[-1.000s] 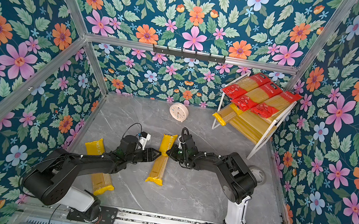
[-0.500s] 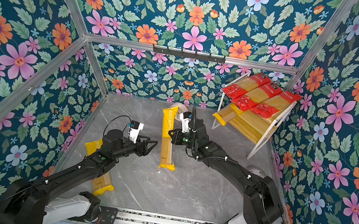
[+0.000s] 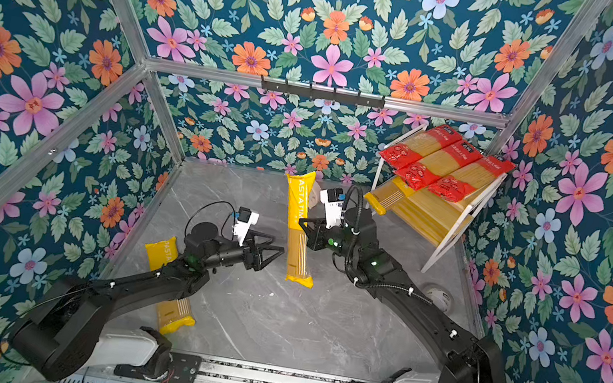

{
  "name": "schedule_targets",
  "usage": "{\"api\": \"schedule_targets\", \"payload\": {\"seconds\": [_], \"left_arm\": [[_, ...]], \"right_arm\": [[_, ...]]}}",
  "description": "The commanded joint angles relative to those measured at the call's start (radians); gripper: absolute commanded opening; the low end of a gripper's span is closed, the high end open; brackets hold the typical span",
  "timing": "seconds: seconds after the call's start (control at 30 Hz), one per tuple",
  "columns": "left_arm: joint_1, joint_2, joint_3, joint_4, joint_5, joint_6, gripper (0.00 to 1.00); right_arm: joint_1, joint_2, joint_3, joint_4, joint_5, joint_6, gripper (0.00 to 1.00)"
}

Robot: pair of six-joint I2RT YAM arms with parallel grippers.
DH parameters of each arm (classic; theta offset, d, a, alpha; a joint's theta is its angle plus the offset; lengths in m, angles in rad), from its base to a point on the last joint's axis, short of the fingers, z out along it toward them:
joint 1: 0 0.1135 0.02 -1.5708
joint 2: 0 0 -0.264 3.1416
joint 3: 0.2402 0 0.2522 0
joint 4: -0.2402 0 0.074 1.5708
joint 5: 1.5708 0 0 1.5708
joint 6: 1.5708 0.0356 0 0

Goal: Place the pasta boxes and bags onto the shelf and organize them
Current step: 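Lift the yellow pack upright with the right gripper while the left gripper steadies it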

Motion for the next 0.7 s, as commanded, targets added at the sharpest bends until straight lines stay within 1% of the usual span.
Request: {"api": "schedule_targets", "payload": {"seconds": [0.0, 0.1, 0.2, 0.33, 0.47, 0.57, 0.63, 0.67], "left_arm": [[-0.004, 0.04, 0.021, 0.185, 0.086, -0.071, 0.86], [-0.01, 0.096, 0.035, 0.32, 0.12, -0.156, 0.84], [-0.028, 0.145, 0.075, 0.363, 0.149, -0.203, 0.78], [-0.05, 0.195, 0.097, 0.478, 0.18, -0.274, 0.72], [-0.053, 0.212, 0.116, 0.45, 0.187, -0.279, 0.57], [-0.056, 0.218, 0.123, 0.434, 0.189, -0.273, 0.42], [-0.056, 0.224, 0.132, 0.413, 0.192, -0.273, 0.34], [-0.056, 0.226, 0.135, 0.408, 0.192, -0.272, 0.32]], "right_arm": [[0.0, -0.03, -0.021, 0.246, -0.051, 0.017, 0.0], [-0.002, -0.044, -0.048, 0.322, -0.081, 0.047, 0.0], [-0.008, -0.044, -0.072, 0.401, -0.123, 0.092, 0.0], [-0.03, -0.035, -0.108, 0.473, -0.148, 0.147, 0.0], [-0.063, -0.027, -0.146, 0.555, -0.166, 0.227, 0.0], [-0.075, -0.021, -0.158, 0.573, -0.171, 0.254, 0.0], [-0.076, -0.014, -0.162, 0.57, -0.171, 0.264, 0.0], [-0.077, -0.011, -0.165, 0.564, -0.17, 0.27, 0.07]]}}
